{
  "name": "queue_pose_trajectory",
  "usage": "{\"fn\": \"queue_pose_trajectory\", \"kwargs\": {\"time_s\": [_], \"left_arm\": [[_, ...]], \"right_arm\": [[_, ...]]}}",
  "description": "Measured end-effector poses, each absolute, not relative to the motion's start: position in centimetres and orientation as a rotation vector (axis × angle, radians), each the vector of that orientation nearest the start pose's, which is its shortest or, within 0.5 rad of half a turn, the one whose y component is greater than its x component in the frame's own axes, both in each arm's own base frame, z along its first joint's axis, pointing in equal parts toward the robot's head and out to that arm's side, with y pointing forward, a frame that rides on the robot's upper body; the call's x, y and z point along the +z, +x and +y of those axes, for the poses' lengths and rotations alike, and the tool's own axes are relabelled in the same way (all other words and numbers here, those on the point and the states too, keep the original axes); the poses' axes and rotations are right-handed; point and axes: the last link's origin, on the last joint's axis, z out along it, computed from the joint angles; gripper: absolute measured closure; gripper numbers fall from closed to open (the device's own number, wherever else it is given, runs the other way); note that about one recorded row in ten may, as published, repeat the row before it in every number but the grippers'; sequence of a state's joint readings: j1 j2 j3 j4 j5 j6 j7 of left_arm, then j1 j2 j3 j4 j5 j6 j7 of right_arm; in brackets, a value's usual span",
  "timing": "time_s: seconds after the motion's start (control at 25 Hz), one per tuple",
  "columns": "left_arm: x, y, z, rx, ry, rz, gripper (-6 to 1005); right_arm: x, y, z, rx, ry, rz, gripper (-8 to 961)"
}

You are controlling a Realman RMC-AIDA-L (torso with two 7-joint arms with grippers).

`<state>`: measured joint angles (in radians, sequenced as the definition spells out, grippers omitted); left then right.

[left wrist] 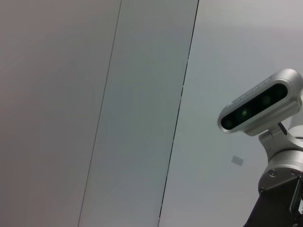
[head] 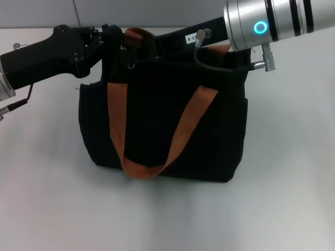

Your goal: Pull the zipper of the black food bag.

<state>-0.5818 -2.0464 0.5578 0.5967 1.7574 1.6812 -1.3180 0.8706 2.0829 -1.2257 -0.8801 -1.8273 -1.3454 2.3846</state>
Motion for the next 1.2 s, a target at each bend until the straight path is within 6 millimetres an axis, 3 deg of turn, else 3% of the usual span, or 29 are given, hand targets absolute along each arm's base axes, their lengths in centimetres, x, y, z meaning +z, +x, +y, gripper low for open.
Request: {"fn": "queue_pose_trajectory", "kwargs": {"time_s": [1.2], "left_arm": [[4.73,-23.43,35.06,-1.11,-2.505,-0.472,971]], "right_arm": [[-2.78,7.5,39.5,0.419,-2.864,1.118,947]]}}
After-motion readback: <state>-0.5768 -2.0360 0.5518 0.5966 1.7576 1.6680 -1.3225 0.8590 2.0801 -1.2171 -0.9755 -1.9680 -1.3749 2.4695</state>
